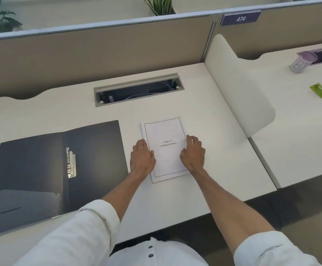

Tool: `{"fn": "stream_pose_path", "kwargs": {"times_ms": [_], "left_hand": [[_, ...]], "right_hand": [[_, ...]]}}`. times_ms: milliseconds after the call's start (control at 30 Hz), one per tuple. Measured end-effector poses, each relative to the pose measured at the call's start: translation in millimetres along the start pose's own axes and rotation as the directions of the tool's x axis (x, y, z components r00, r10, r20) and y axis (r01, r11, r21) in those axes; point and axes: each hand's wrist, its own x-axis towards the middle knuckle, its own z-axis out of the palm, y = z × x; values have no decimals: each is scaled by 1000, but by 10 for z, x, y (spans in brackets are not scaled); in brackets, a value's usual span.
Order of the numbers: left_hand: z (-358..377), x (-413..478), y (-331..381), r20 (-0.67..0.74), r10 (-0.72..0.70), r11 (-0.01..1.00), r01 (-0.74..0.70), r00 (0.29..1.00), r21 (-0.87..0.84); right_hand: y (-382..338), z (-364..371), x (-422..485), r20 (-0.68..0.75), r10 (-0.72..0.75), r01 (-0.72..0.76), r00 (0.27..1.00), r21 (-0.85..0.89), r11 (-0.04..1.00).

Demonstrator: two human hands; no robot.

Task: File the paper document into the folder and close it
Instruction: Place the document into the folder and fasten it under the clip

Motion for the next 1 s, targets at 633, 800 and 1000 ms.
{"fn": "stream_pose_path", "kwargs": {"times_ms": [633, 800, 1000], "left_hand": [[-13, 63, 27, 152, -49, 990, 67, 987, -121], [0, 107, -94, 192, -49, 975, 89, 980, -206], [-69, 85, -273, 225, 3, 944, 72, 974, -321]], "right_hand": [[-81, -121, 326, 259, 259, -339, 930, 339, 878], [-152, -180, 252, 231, 203, -280, 952, 373, 885], [-173, -166, 134, 116, 217, -245, 969, 394, 886]]}}
